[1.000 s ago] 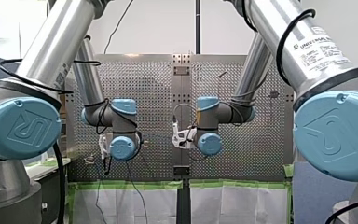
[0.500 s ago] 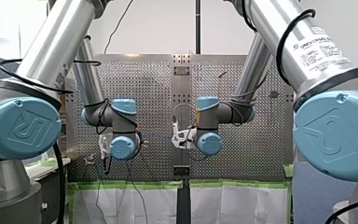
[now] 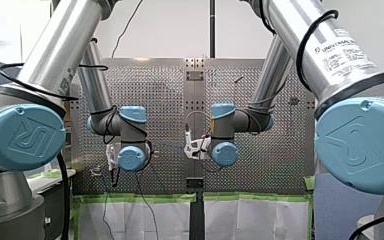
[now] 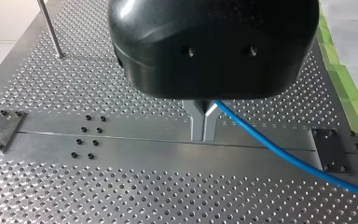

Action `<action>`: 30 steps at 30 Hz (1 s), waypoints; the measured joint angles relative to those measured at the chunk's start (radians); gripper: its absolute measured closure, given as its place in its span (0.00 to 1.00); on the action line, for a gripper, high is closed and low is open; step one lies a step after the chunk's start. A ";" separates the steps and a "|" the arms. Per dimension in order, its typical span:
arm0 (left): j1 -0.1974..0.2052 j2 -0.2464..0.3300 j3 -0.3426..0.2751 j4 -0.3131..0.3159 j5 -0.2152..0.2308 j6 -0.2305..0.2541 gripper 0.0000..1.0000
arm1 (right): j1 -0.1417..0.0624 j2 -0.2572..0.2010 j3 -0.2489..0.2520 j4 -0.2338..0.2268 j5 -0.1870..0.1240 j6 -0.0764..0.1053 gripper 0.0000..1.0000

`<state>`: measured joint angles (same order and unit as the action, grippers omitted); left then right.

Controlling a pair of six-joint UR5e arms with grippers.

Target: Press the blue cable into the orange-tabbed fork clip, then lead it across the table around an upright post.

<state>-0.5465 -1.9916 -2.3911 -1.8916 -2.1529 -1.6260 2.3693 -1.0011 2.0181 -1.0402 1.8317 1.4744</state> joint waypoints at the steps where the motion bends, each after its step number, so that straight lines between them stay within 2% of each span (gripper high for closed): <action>1: 0.000 0.000 0.000 0.000 0.000 0.000 0.98 | 0.000 0.000 0.000 0.000 0.000 0.000 1.00; 22: 0.004 -0.012 -0.006 0.001 0.008 0.001 0.98 | 0.001 0.003 -0.001 0.003 0.002 0.001 1.00; 30: 0.006 -0.042 -0.009 0.002 0.015 0.001 0.98 | 0.004 0.071 -0.003 0.042 0.007 0.003 1.00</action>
<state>-0.5405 -2.0332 -2.3999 -1.8901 -2.1378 -1.6245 2.3736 -0.9303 2.0152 -0.9983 1.8391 1.4775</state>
